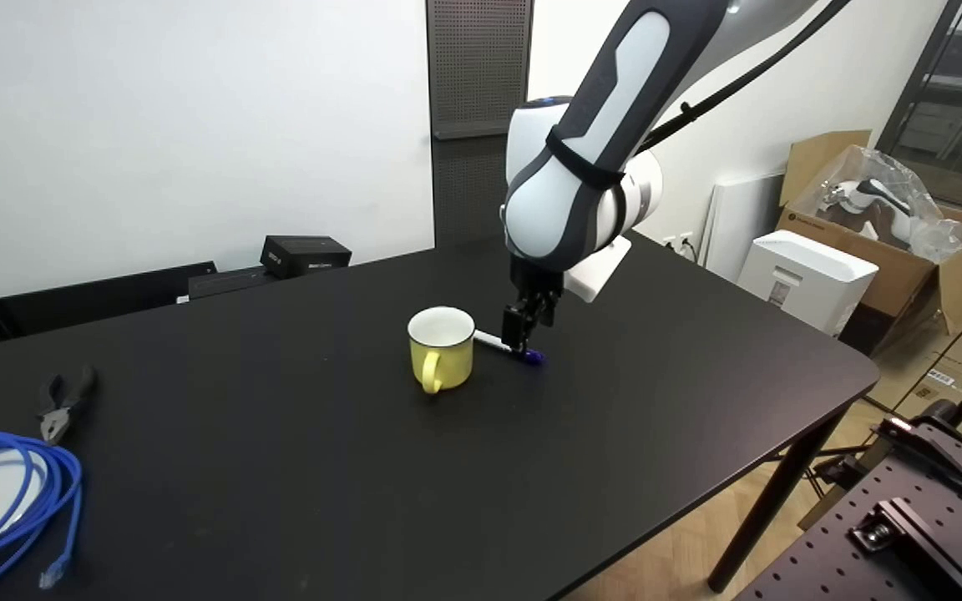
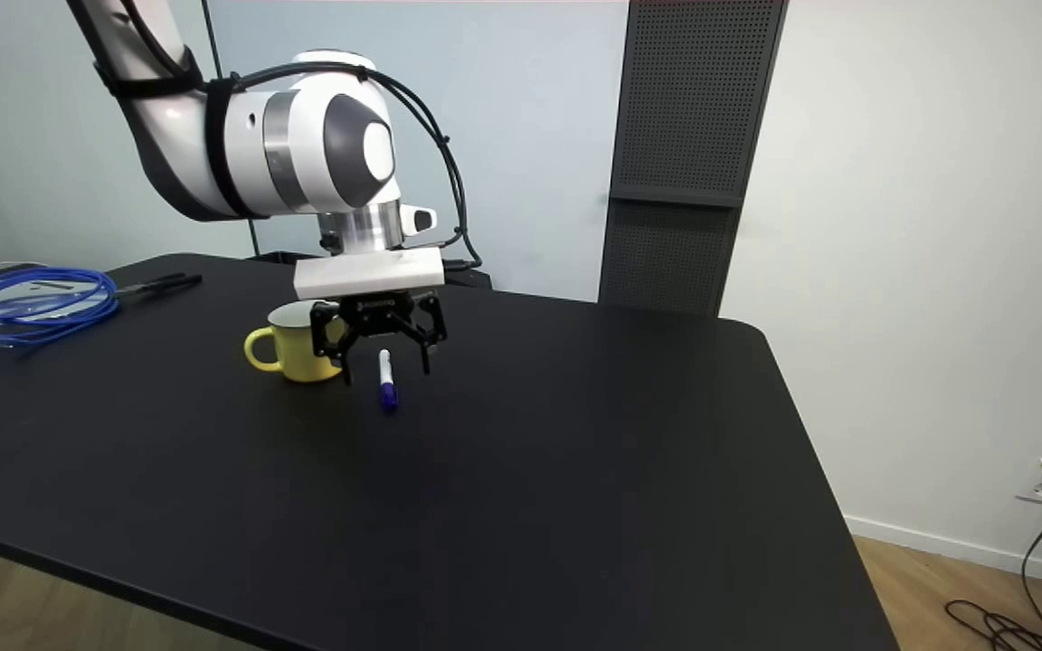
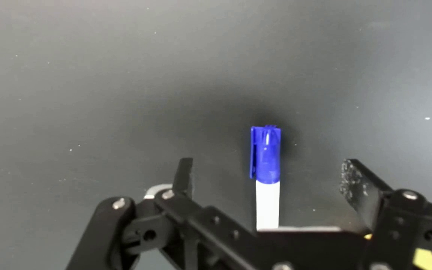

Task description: Put the marker in the mug

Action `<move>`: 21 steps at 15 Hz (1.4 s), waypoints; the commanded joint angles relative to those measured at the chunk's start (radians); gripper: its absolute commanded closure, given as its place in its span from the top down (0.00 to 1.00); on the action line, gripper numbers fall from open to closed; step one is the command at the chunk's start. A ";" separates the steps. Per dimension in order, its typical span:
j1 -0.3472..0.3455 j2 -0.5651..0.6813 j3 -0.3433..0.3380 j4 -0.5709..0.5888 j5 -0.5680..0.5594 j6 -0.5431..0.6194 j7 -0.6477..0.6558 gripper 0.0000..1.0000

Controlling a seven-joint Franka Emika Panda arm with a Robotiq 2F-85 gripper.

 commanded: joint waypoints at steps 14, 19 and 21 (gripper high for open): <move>-0.007 0.075 0.008 0.092 -0.012 -0.060 0.012 0.13; -0.010 0.045 0.012 0.077 -0.011 -0.063 0.007 0.05; -0.012 0.000 0.012 0.058 -0.010 -0.071 0.007 0.05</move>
